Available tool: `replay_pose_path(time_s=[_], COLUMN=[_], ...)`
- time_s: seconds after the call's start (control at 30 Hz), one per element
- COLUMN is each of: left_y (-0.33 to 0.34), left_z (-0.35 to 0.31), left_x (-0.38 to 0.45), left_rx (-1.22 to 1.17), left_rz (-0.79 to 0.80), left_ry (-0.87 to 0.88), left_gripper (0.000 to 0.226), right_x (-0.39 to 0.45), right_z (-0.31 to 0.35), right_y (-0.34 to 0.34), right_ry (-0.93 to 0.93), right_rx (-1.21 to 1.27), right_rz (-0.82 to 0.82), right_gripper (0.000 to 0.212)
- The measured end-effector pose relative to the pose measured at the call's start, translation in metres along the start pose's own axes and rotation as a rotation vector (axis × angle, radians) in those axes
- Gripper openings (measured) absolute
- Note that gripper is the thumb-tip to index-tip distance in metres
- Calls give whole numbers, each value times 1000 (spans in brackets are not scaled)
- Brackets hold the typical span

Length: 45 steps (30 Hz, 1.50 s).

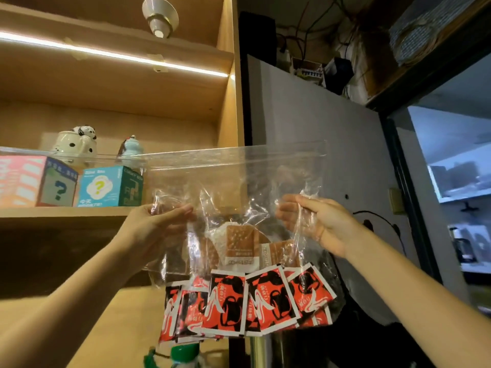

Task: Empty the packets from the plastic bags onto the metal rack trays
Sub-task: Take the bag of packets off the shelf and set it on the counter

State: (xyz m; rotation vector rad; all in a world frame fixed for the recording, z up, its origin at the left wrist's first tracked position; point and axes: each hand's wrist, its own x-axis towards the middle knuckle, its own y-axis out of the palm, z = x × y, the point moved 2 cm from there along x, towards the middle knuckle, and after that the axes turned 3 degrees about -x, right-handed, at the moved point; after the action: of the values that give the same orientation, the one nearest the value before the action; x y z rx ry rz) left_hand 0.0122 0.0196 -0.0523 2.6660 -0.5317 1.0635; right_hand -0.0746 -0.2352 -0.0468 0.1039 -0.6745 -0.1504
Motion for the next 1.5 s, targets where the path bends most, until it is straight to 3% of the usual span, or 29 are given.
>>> replay_pose_path(time_s=[0.43, 0.5, 0.7, 0.9, 1.07, 1.27, 1.5], left_y=[-31, -35, -33, -54, -71, -93, -115], left_z=[68, 81, 104, 147, 183, 219, 265], left_x=[-171, -203, -312, -401, -456, -495, -510], left_rx=[120, 132, 160, 211, 205, 315, 224], left_rz=[4, -18, -181, -292, -388, -383, -490], left_ry=[-108, -162, -230, -425, -629, -743, -1081], left_gripper=[74, 68, 21, 11, 4, 15, 44], right_x=[-154, -182, -267, -337, -388, -416, -418], right_z=[-108, -126, -187, -256, -315, -363, -401], right_y=[7, 8, 13, 21, 30, 40, 38], right_ry=[257, 292, 469, 714, 907, 1128, 1290], right_rx=[111, 112, 116, 113, 182, 214, 76], right_rz=[-75, -88, -100, -165, -166, -53, 9], right_gripper=[24, 24, 23, 18, 25, 19, 29])
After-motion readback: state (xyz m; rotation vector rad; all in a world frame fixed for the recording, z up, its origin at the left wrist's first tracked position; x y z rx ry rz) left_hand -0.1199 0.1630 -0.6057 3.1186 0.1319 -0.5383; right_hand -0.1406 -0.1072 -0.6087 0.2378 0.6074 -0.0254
